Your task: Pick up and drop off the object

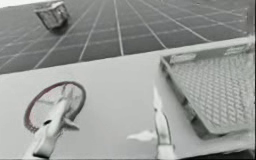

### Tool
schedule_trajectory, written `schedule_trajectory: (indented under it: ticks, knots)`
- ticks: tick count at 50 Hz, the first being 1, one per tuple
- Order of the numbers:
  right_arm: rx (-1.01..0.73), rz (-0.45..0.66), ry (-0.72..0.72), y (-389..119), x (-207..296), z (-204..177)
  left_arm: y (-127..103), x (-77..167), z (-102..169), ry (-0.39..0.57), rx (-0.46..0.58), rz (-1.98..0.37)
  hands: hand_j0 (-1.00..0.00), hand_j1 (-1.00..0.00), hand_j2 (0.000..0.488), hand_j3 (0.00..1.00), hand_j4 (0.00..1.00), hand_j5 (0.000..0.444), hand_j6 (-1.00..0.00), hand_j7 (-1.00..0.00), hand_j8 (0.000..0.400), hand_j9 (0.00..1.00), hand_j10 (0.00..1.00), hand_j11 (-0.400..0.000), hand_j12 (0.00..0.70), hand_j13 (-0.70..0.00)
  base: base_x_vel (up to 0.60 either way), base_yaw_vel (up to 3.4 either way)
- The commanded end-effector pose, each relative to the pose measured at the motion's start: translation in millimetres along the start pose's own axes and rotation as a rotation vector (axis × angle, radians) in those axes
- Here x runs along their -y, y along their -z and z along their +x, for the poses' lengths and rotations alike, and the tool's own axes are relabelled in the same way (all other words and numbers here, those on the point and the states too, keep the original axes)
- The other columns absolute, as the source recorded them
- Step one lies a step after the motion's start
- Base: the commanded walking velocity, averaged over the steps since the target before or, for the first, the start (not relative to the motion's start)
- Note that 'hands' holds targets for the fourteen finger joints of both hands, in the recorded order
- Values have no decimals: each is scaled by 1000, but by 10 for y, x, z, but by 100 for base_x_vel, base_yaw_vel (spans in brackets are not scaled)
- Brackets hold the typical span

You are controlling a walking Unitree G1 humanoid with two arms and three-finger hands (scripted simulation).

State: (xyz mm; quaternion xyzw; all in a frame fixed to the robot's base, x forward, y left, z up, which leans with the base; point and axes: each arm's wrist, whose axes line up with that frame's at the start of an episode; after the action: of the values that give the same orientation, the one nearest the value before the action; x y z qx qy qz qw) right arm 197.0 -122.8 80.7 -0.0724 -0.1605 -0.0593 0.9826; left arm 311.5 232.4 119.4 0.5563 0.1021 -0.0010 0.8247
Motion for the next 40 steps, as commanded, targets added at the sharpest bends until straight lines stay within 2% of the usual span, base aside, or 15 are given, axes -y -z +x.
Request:
schedule_trajectory:
  ticks: [1,2,3,4,6,10,13,19,20,25,26,30,34,37,40]
  knots:
    - [0,34,-3,5,108,-82,157,427,7,-52,-18,61,0,0,0,0,0,0,0,0,0,0,0,0,0,0,0,0]
    - [2,29,-15,51,55,-33,154,491,-7,-56,-6,75,0,0,0,0,0,0,0,0,0,0,0,0,0,0,0,0]
    - [-10,33,-8,40,32,-53,251,648,-55,-100,33,29,-1000,-1000,0,0,0,0,-1000,-1000,400,0,0,0,700,0,0,0]
    - [-4,30,-14,44,18,39,300,829,-60,-135,40,-64,-1000,-1000,0,0,0,0,-1000,-1000,400,0,0,0,700,0,0,0]
    - [-9,31,-19,70,24,-12,230,787,-24,-127,6,-152,-1000,-1000,0,0,0,0,-1000,-1000,400,0,0,0,700,0,0,0]
    - [-2,38,-28,34,-40,48,-6,478,-70,-74,-35,-279,-1000,-1000,0,0,0,0,-1000,-1000,400,0,0,0,700,0,0,0]
    - [0,45,-24,46,-8,101,-190,324,-113,-113,-11,-352,-1000,-1000,0,0,0,0,-1000,-1000,400,0,0,0,700,0,0,0]
    - [-15,45,-34,38,-121,105,-768,-66,-397,-217,179,-790,-1000,-1000,0,0,0,0,-1000,-1000,400,0,0,0,700,0,0,0]
    - [-14,53,-40,96,-113,186,-714,-127,-453,-224,207,-838,-1000,-1000,0,0,0,0,-1000,-1000,400,0,0,0,700,0,0,0]
    - [5,-11,-74,141,-333,133,-1170,-573,-725,-54,462,-1348,-1000,-1000,0,0,0,0,-1000,-1000,400,0,0,0,700,0,0,0]
    - [278,137,-190,304,136,1465,-321,-341,-831,246,339,-1505,-1000,-1000,0,0,0,0,-1000,-1000,400,0,0,0,700,0,0,0]
    - [258,109,-269,586,-264,1066,-344,-500,-981,279,430,-1867,-1000,-1000,0,0,0,0,-1000,-1000,400,0,0,0,700,0,0,0]
    - [227,-34,-287,403,-556,596,-461,-577,-1053,244,445,-2136,-1000,-1000,0,0,0,0,-1000,-1000,400,0,0,0,700,0,0,0]
    - [240,-109,-271,371,-825,448,-479,-537,-1084,181,424,-2269,-1000,-1000,0,0,0,0,-1000,-1000,400,0,0,0,700,0,0,0]
    - [354,-201,-248,332,-990,433,-522,-555,-1136,206,450,-2290,-1000,-1000,0,0,0,0,-1000,-1000,400,0,0,0,700,0,0,0]
